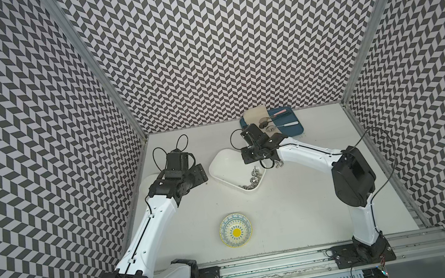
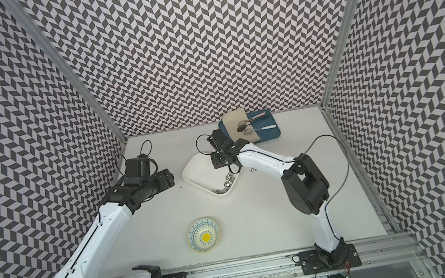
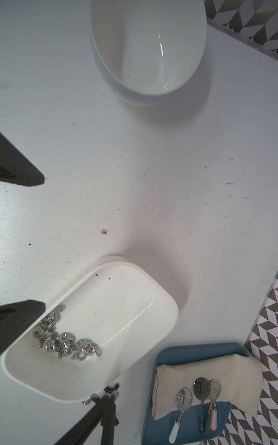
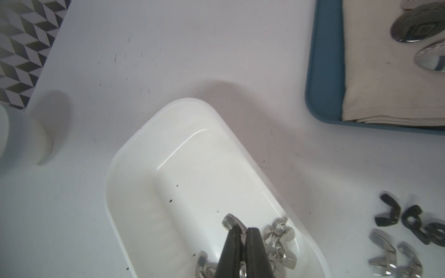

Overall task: Take out the wing nut from the storage box
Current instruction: Place the wing nut at the center of the board.

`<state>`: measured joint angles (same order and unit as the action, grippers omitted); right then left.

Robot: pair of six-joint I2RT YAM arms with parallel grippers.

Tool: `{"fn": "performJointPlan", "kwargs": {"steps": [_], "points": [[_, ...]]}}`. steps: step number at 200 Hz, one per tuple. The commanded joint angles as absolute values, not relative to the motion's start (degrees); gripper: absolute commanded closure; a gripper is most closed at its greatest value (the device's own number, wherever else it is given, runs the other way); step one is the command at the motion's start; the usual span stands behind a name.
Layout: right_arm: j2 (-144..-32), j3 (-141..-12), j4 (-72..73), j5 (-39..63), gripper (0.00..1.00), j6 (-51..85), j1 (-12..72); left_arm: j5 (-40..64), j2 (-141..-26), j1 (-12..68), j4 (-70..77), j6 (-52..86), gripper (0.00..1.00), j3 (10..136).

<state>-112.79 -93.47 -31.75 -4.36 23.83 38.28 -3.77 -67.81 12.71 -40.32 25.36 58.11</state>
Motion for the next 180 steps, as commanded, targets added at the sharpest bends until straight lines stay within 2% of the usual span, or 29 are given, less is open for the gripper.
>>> {"fn": "performJointPlan", "kwargs": {"steps": [1, 77, 180], "points": [[-107.8, -88.7, -29.1, -4.3, 0.97, 24.6, 34.4, -3.3, -68.2, 12.3, -39.1, 25.4, 0.21, 59.8], [-101.9, -71.2, -23.9, -4.1, 0.97, 24.4, 23.0, -2.7, -69.0, 12.3, -39.0, 25.2, 0.22, 60.6], [-108.0, -68.1, -21.0, -4.5, 0.97, 23.7, 21.4, -2.6, -68.9, 12.3, -39.3, 25.6, 0.22, 60.9]]}}
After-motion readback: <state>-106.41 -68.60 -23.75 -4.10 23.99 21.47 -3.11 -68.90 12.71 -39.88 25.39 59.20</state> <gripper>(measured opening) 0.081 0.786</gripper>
